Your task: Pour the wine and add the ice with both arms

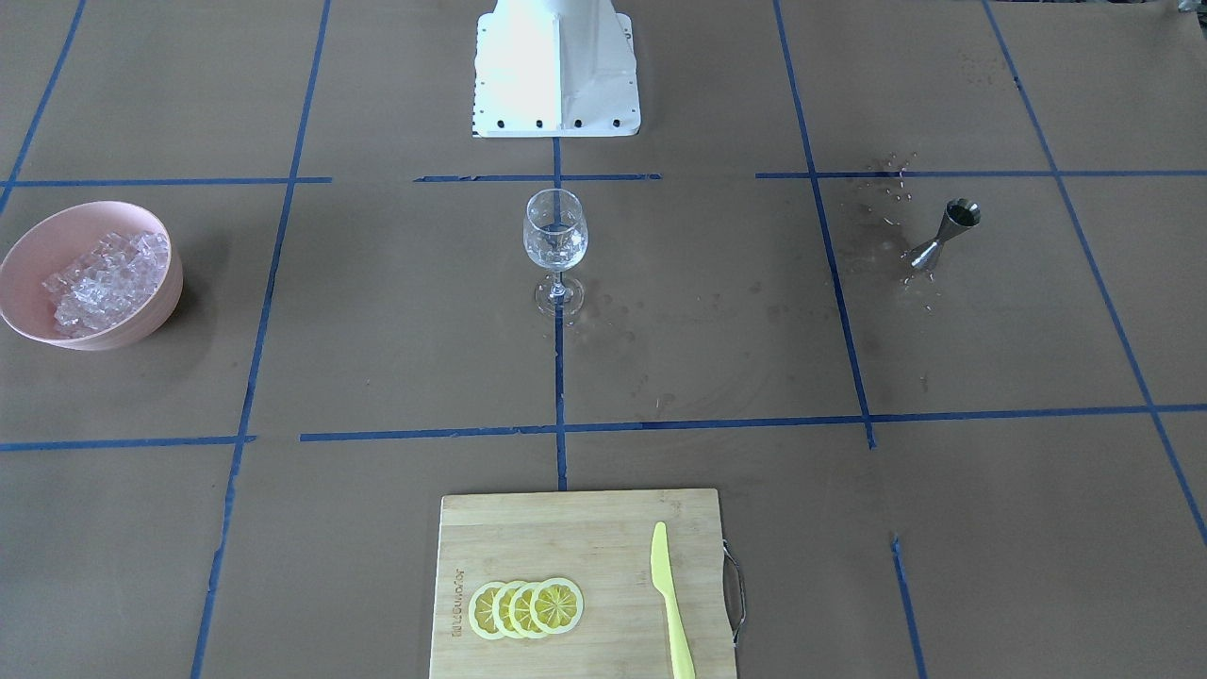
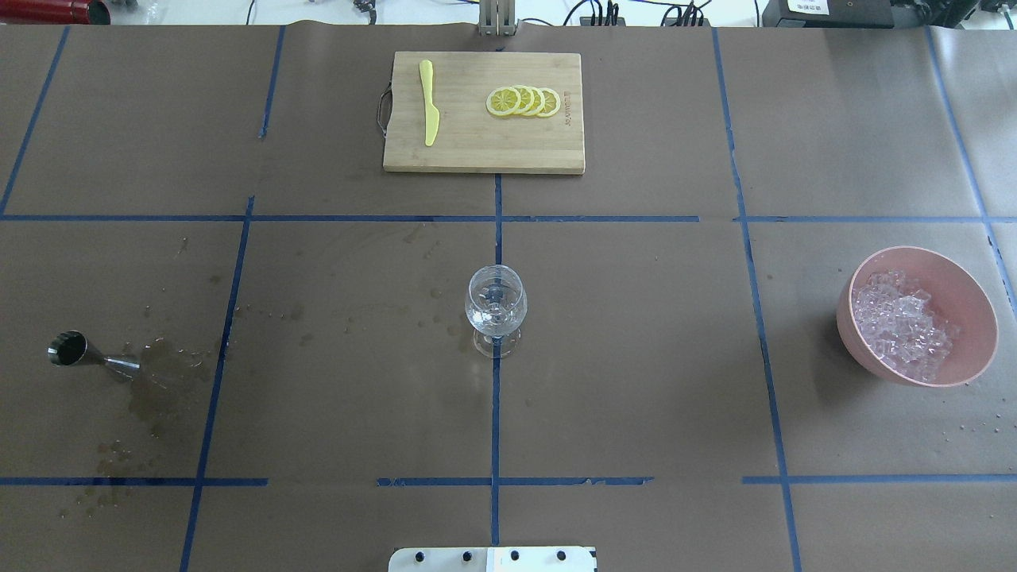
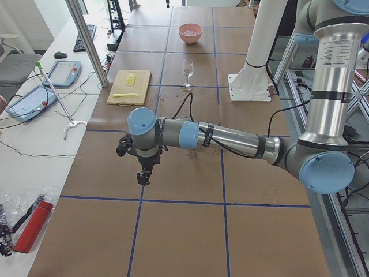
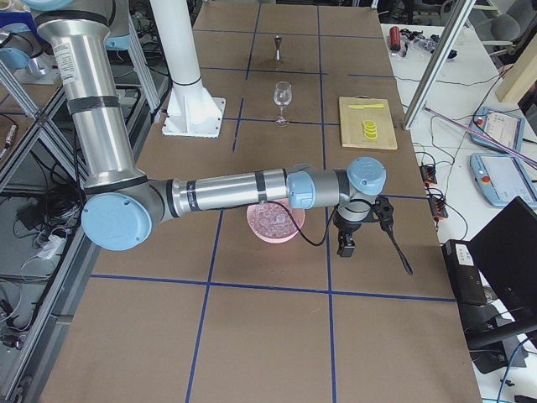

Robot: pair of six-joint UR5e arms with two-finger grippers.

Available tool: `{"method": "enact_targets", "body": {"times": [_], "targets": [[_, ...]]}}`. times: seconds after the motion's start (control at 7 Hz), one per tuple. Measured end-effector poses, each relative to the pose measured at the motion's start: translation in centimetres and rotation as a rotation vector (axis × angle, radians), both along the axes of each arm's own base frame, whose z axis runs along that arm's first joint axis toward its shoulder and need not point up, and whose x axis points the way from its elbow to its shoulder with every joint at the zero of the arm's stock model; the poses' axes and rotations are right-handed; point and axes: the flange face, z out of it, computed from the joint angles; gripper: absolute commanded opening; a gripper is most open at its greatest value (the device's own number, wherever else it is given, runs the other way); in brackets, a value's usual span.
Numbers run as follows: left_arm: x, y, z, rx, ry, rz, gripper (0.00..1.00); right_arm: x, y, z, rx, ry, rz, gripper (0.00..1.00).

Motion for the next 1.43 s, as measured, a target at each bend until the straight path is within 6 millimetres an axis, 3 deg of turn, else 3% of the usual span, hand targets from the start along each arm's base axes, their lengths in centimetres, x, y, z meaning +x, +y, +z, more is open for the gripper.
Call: {"method": "enact_targets", "body": {"times": [0.43,1.14,1.43], "targets": [[-0.3,0.4,-3.0,0.057,-0.023,0.012,1.00,0.0,0.0,0.2,-0.005,0.002,0.001,1.00],[-0.2,0.6,-3.6,0.111,0.003,0.016,1.00,-0.4,1.0,1.9,-0.009,-0.048,0.000,1.00],[0.3,0.7,-4.7,0.138,0.056,0.023,1.00,-0.8,1.1,2.7,0.028,-0.077,-0.009,1.00]]}}
